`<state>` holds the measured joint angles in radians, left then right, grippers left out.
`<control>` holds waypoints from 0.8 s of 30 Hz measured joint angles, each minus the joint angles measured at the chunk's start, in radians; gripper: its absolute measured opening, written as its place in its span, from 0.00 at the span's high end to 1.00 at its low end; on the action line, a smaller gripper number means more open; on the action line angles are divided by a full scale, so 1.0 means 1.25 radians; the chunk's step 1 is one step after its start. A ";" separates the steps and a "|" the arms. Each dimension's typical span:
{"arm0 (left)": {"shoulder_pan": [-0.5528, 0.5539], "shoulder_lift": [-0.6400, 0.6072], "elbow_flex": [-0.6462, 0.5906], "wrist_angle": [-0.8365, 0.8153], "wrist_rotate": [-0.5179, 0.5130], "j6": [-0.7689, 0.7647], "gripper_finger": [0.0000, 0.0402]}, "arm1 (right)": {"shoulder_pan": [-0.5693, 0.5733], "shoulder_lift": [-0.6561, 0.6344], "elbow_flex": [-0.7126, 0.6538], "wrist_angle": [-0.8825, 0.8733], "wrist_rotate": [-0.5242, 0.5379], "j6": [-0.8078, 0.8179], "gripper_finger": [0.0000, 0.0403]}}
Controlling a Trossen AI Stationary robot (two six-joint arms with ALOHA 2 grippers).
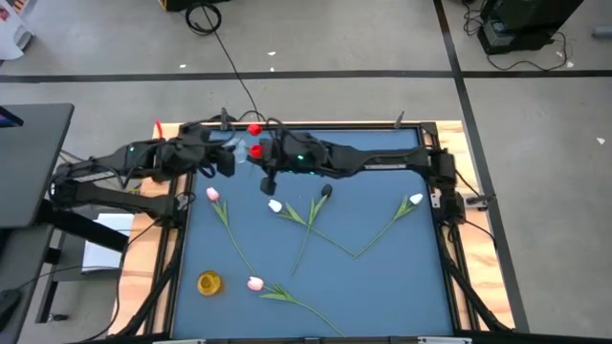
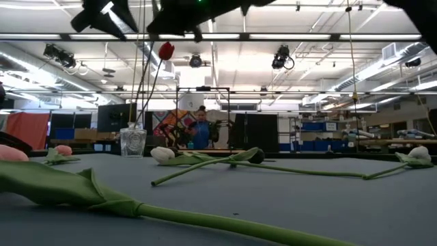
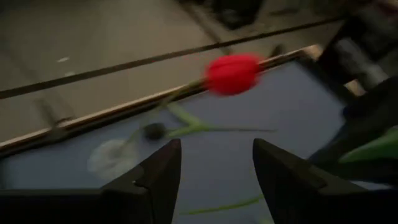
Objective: Sort flowers into vase by color
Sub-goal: Put the red flower into the transparent vase
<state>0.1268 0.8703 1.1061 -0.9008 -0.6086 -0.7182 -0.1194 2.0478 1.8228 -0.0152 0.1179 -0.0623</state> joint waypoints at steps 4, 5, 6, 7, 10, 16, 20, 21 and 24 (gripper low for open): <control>0.042 -0.018 0.000 -0.048 0.042 0.056 0.49 | -0.026 0.068 0.071 -0.001 -0.005 -0.001 0.96; 0.048 -0.021 0.000 -0.051 0.048 0.067 0.49 | -0.032 0.079 0.083 -0.003 -0.005 -0.001 0.96; 0.052 -0.029 0.000 -0.050 0.059 0.068 0.49 | -0.037 0.092 0.096 -0.003 -0.006 -0.003 0.96; 0.056 -0.034 0.000 -0.056 0.067 0.065 0.49 | -0.041 0.103 0.108 0.001 -0.006 -0.010 0.96; 0.059 -0.050 0.000 -0.060 0.071 0.051 0.49 | -0.049 0.133 0.140 0.007 -0.012 -0.042 0.96; 0.058 -0.065 0.000 -0.062 0.075 -0.017 0.49 | -0.074 0.181 0.208 0.017 -0.074 -0.093 0.96; 0.058 -0.063 0.000 -0.063 0.085 -0.031 0.49 | -0.090 0.182 0.215 0.039 -0.074 -0.100 0.96; 0.058 -0.063 0.000 -0.063 0.087 -0.031 0.49 | -0.094 0.181 0.215 0.045 -0.074 -0.100 0.96; 0.058 -0.063 0.000 -0.063 0.093 -0.038 0.49 | -0.106 0.181 0.215 0.073 -0.075 -0.103 0.96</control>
<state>0.1989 0.7914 1.1061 -0.9791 -0.4925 -0.7654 -0.2520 2.2742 2.0914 0.0760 0.0247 -0.1909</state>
